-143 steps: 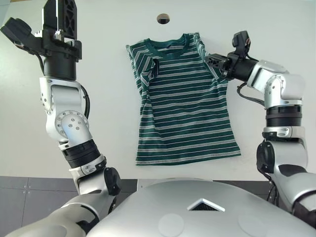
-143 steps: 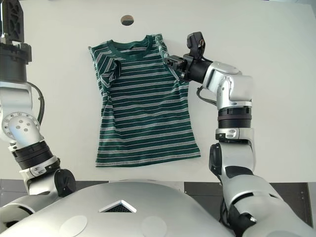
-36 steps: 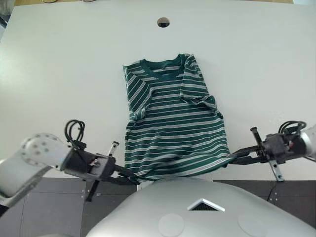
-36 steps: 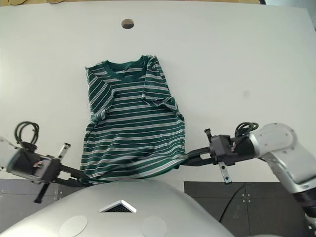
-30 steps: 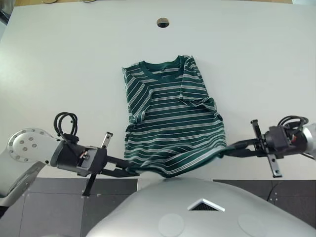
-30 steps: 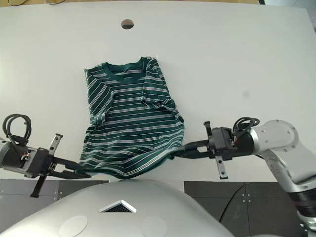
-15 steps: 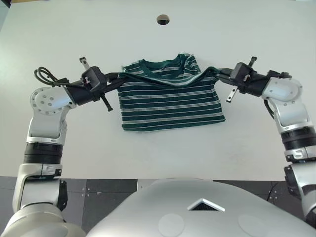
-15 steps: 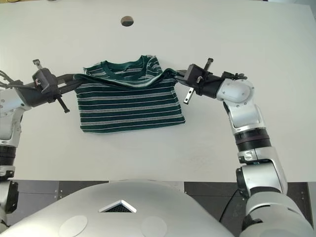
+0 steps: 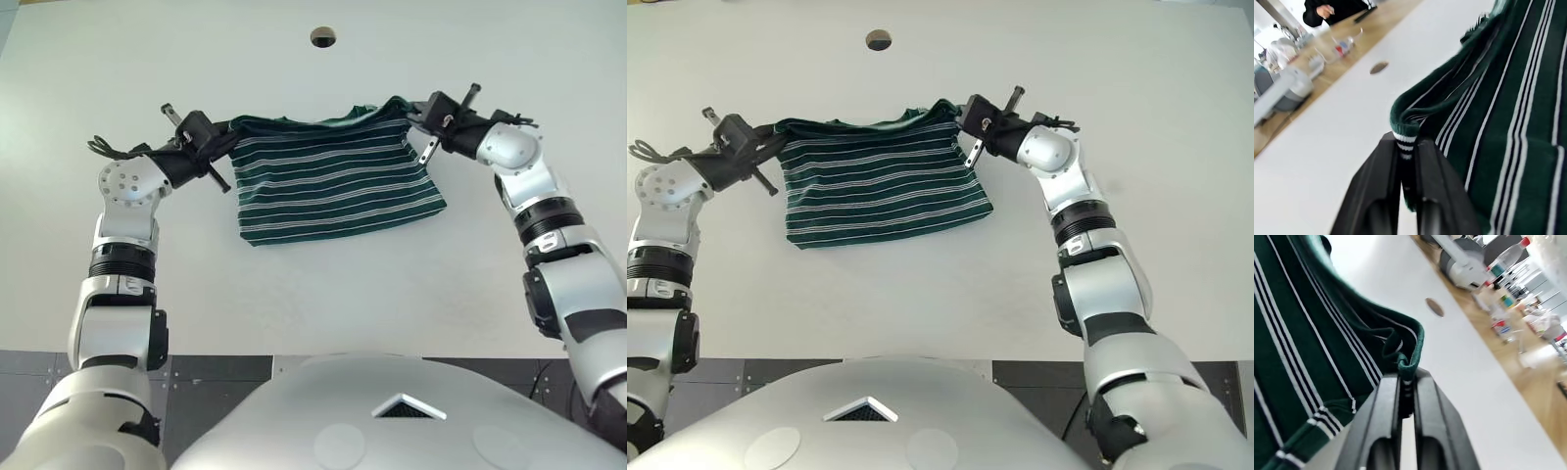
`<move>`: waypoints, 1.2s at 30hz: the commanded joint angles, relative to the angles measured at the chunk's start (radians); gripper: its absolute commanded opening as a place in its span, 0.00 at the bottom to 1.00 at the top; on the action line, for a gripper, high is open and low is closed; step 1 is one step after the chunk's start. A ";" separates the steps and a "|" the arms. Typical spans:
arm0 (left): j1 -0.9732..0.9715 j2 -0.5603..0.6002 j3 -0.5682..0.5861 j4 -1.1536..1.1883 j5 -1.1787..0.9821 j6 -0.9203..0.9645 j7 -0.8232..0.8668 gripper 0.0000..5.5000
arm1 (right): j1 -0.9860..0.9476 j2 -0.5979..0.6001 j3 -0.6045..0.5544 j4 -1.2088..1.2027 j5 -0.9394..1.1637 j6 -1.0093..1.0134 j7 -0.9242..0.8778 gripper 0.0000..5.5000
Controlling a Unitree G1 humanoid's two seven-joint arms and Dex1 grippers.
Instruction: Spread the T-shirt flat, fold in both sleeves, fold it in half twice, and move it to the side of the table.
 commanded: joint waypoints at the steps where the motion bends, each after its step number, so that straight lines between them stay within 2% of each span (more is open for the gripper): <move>1: -0.088 -0.009 0.031 0.126 0.056 -0.010 0.162 0.18 | -0.090 0.017 -0.003 0.115 -0.074 0.120 -0.189 0.19; 4: -0.133 -0.008 0.075 0.195 0.061 -0.066 0.292 0.29 | -0.113 0.025 0.013 0.159 -0.123 0.157 -0.284 0.30; 8: -0.132 -0.008 0.126 0.116 0.036 -0.247 0.347 0.32 | -0.123 0.006 0.081 0.118 -0.237 0.080 -0.414 0.34; 10: -0.043 -0.019 0.070 -0.094 0.013 -0.357 0.262 0.32 | -0.103 -0.023 0.103 0.004 -0.260 -0.053 -0.407 0.34; 13: 0.102 0.020 -0.054 -0.365 0.020 -0.401 0.123 0.32 | -0.075 -0.063 0.129 -0.132 -0.272 -0.158 -0.335 0.34; 15: 0.161 0.065 -0.114 -0.433 0.136 -0.436 0.084 0.32 | -0.068 -0.084 0.151 -0.178 -0.281 -0.165 -0.267 0.34; 17: 0.183 0.101 -0.142 -0.438 0.336 -0.514 0.116 0.32 | -0.068 -0.095 0.178 -0.186 -0.304 -0.163 -0.216 0.34; 21: 0.135 0.201 -0.262 -0.379 0.837 -0.590 0.276 0.32 | -0.066 -0.112 0.320 -0.116 -0.487 -0.150 -0.205 0.34; 24: 0.020 0.252 -0.395 -0.336 1.168 -0.555 0.511 0.32 | -0.045 -0.133 0.401 -0.093 -0.522 -0.154 -0.010 0.34; 26: -0.042 0.271 -0.526 -0.277 1.381 -0.449 0.709 0.32 | 0.011 -0.164 0.420 -0.177 -0.427 -0.150 0.234 0.34; 28: -0.086 0.272 -0.633 -0.241 1.537 -0.356 0.896 0.32 | 0.119 -0.232 0.448 -0.442 -0.151 -0.001 0.594 0.34; 30: -0.144 0.266 -0.702 -0.231 1.627 -0.318 1.029 0.32 | 0.190 -0.287 0.493 -0.717 0.093 0.181 0.812 0.34; 32: -0.241 0.256 -0.783 -0.228 1.737 -0.263 1.174 0.32 | 0.209 -0.241 0.513 -0.851 0.196 0.275 0.826 0.34; 36: -0.406 0.191 -0.946 -0.120 1.878 -0.211 1.383 0.32 | 0.221 -0.103 0.539 -0.873 0.197 0.338 0.780 0.34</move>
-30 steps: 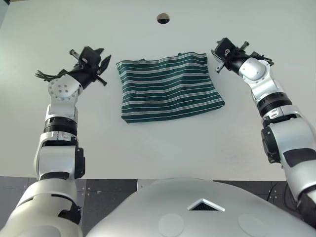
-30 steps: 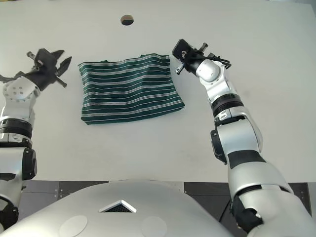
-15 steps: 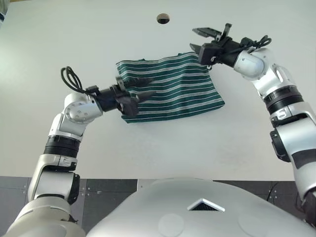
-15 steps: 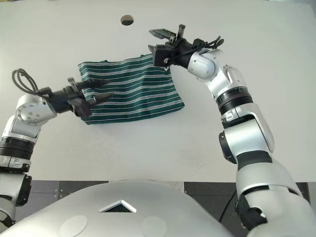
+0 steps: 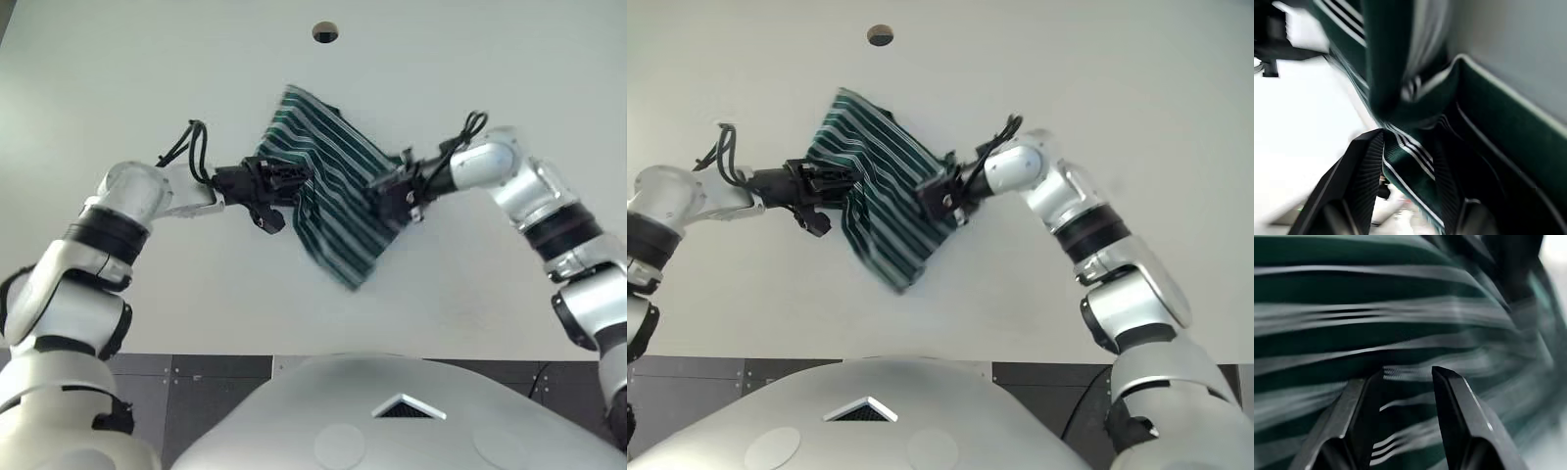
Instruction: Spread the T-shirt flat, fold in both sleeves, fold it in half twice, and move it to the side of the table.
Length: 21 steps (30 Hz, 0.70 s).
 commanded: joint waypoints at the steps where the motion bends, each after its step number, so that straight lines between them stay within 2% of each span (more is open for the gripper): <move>1: -0.186 -0.035 -0.313 0.200 0.349 0.123 0.273 0.32 | 0.106 0.090 0.128 -0.160 0.075 0.171 0.153 0.34; 5: -0.250 -0.069 -0.415 0.284 0.388 0.220 0.420 0.32 | 0.115 0.120 0.092 -0.130 0.039 0.189 0.091 0.34; 7: -0.274 -0.045 -0.436 0.273 0.371 0.227 0.464 0.32 | 0.119 0.110 0.068 -0.120 0.027 0.183 0.068 0.34; 9: -0.286 -0.011 -0.433 0.246 0.340 0.223 0.482 0.32 | 0.126 0.099 0.043 -0.132 0.035 0.183 0.058 0.34; 11: -0.276 0.056 -0.381 0.148 0.262 0.201 0.489 0.32 | 0.151 0.077 -0.001 -0.206 0.118 0.241 0.089 0.34; 13: -0.247 0.146 -0.255 -0.059 0.073 0.132 0.443 0.32 | 0.192 0.013 -0.079 -0.371 0.318 0.391 0.174 0.34; 16: -0.148 0.217 -0.069 -0.287 -0.348 0.045 0.212 0.32 | 0.215 -0.066 -0.244 -0.535 0.602 0.595 0.219 0.34; 19: -0.097 0.284 0.005 -0.263 -0.752 -0.054 -0.019 0.32 | 0.234 -0.151 -0.403 -0.565 0.757 0.708 0.215 0.34; 21: 0.010 0.402 -0.017 -0.243 -1.047 -0.130 -0.192 0.32 | 0.307 -0.228 -0.478 -0.511 0.673 0.648 0.172 0.34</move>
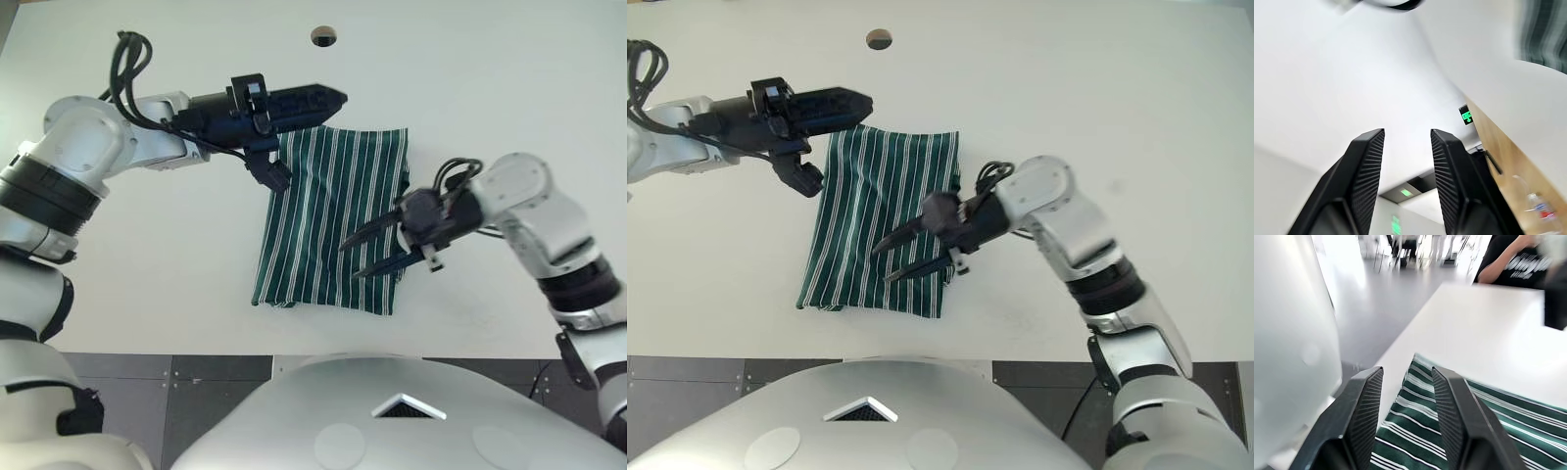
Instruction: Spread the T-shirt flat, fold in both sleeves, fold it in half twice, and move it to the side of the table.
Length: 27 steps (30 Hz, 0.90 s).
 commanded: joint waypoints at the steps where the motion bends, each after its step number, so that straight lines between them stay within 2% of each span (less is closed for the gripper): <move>1: 0.205 0.250 0.010 0.032 -0.578 -0.162 -0.379 0.32 | 0.128 -0.166 -0.183 0.060 -0.096 -0.077 -0.063 0.34; 3: 0.340 0.358 -0.041 -0.002 -0.684 -0.185 -0.494 0.35 | 0.223 -0.211 -0.215 0.170 -0.238 -0.295 -0.087 0.34; 6: 0.552 0.504 -0.086 -0.034 -0.722 -0.216 -0.624 0.42 | 0.367 -0.257 -0.279 0.268 -0.366 -0.725 -0.063 0.42; 9: 0.656 0.537 -0.052 -0.055 -0.703 -0.186 -0.687 0.51 | 0.408 -0.250 -0.272 0.286 -0.425 -0.908 -0.087 0.53; 15: 0.745 0.421 0.068 -0.060 -0.518 -0.122 -0.753 0.67 | 0.418 -0.191 -0.193 0.369 -0.683 -1.173 -0.228 0.73; 20: 0.774 0.286 0.148 -0.016 -0.417 -0.131 -0.741 0.68 | 0.395 -0.167 -0.145 0.432 -0.881 -1.293 -0.389 0.74; 27: 0.818 0.181 0.172 0.028 -0.379 -0.207 -0.775 0.68 | 0.393 -0.164 -0.042 0.425 -0.927 -1.304 -0.488 0.74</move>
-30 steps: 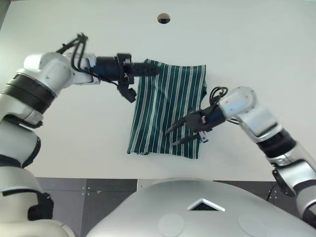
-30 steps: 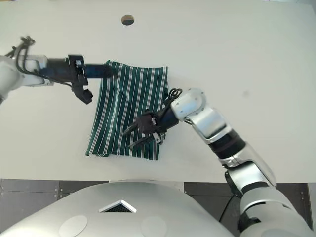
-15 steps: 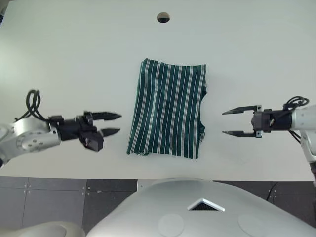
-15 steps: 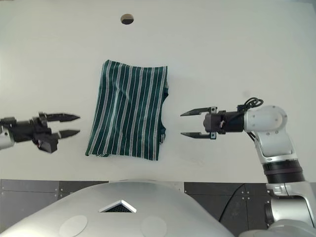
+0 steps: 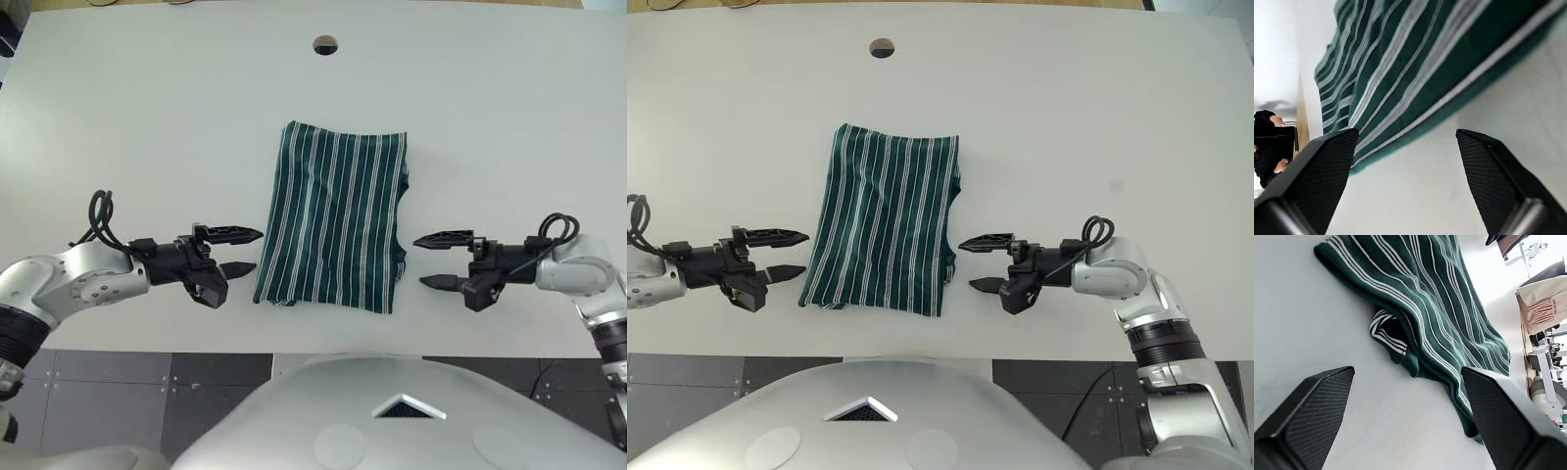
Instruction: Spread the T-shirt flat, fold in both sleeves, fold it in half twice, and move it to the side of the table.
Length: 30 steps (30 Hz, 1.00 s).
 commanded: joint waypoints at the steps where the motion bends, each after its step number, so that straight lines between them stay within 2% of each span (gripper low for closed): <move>1: 0.079 -0.050 -0.054 0.050 0.104 -0.014 -0.102 0.68 | 0.025 0.005 0.082 0.017 -0.088 0.027 -0.003 0.74; 11: 0.074 -0.082 -0.021 0.005 0.080 -0.008 -0.182 0.68 | 0.001 0.050 0.150 0.015 -0.140 0.059 -0.133 0.74; 30: 0.080 -0.149 0.019 -0.013 0.044 0.000 -0.285 0.08 | -0.060 0.051 0.201 0.067 -0.143 0.144 -0.177 0.08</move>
